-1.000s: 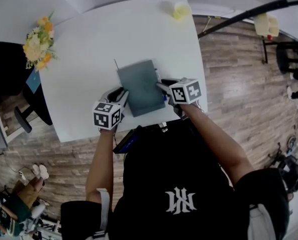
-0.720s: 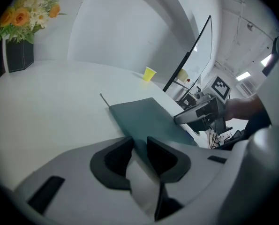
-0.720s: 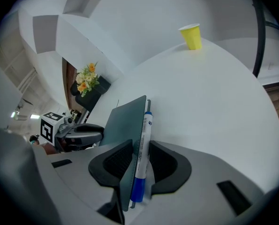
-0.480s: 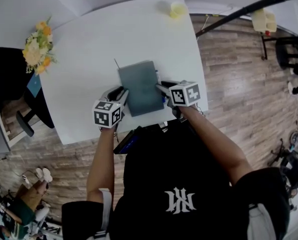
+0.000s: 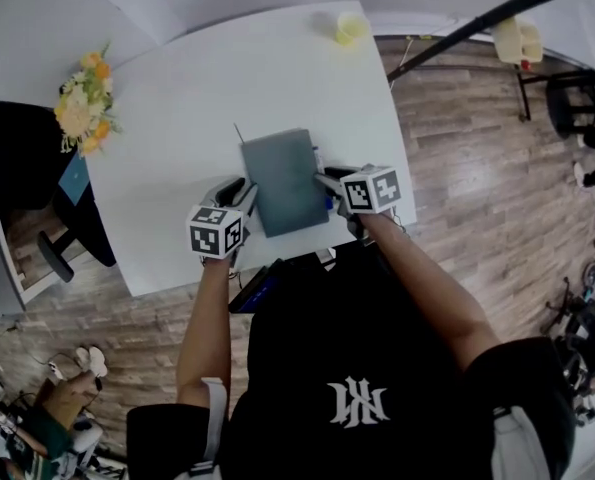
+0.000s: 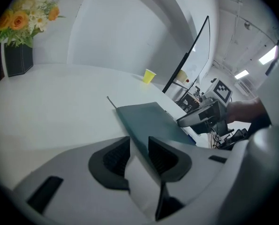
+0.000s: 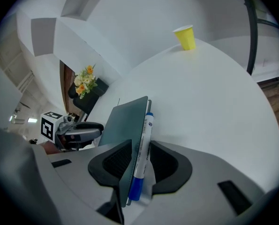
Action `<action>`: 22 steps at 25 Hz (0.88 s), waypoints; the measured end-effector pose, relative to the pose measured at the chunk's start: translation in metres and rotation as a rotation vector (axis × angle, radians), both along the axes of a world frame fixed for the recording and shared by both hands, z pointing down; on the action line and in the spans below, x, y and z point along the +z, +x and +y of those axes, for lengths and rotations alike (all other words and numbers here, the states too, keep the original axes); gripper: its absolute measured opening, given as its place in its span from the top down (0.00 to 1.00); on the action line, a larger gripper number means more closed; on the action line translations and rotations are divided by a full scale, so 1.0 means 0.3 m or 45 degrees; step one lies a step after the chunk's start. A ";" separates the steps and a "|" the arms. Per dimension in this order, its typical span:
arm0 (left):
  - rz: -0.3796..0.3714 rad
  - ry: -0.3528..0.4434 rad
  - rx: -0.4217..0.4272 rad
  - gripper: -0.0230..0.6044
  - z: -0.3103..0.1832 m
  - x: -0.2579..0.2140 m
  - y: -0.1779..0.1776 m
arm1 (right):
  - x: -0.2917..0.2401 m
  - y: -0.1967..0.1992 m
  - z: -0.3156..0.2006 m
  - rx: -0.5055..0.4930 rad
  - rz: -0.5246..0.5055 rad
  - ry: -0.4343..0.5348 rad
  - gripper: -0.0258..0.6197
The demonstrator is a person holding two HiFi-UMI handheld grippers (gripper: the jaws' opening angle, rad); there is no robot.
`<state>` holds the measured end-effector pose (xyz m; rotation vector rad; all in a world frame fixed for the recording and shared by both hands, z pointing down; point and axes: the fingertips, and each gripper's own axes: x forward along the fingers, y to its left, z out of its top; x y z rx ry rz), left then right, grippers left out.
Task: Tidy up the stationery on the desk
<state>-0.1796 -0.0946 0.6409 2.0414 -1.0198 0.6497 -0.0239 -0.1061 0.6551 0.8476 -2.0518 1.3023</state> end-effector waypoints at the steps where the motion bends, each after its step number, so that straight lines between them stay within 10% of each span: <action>1: 0.002 0.008 -0.004 0.77 -0.001 -0.010 -0.012 | -0.004 0.005 -0.005 0.006 0.003 0.009 0.77; 12: 0.154 0.352 0.046 0.80 -0.081 -0.400 -0.136 | -0.286 0.029 -0.133 0.087 -0.173 0.291 0.75; 22: 0.396 0.760 0.266 0.93 -0.084 -0.902 -0.125 | -0.998 -0.116 -0.072 -0.139 -0.497 1.097 0.87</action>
